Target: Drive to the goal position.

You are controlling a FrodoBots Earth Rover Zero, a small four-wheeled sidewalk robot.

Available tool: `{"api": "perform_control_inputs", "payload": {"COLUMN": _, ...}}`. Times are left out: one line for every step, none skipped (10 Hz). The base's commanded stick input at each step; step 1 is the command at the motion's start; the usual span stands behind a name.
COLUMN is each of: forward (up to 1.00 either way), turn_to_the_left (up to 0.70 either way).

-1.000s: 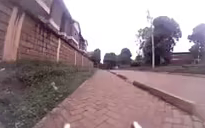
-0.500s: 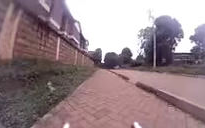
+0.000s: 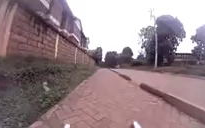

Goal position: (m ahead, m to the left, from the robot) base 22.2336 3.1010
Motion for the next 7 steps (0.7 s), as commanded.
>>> {"api": "perform_control_inputs", "payload": {"forward": 0.7, "turn_to_the_left": 0.0}}
{"api": "perform_control_inputs", "payload": {"forward": 0.7, "turn_to_the_left": 0.0}}
{"api": "perform_control_inputs", "payload": {"forward": 0.7, "turn_to_the_left": 0.0}}
{"api": "perform_control_inputs", "payload": {"forward": 0.7, "turn_to_the_left": 0.0}}
{"api": "perform_control_inputs", "payload": {"forward": 0.7, "turn_to_the_left": 0.0}}
{"api": "perform_control_inputs", "payload": {"forward": 0.7, "turn_to_the_left": 0.0}}
{"api": "perform_control_inputs", "payload": {"forward": 0.7, "turn_to_the_left": 0.0}}
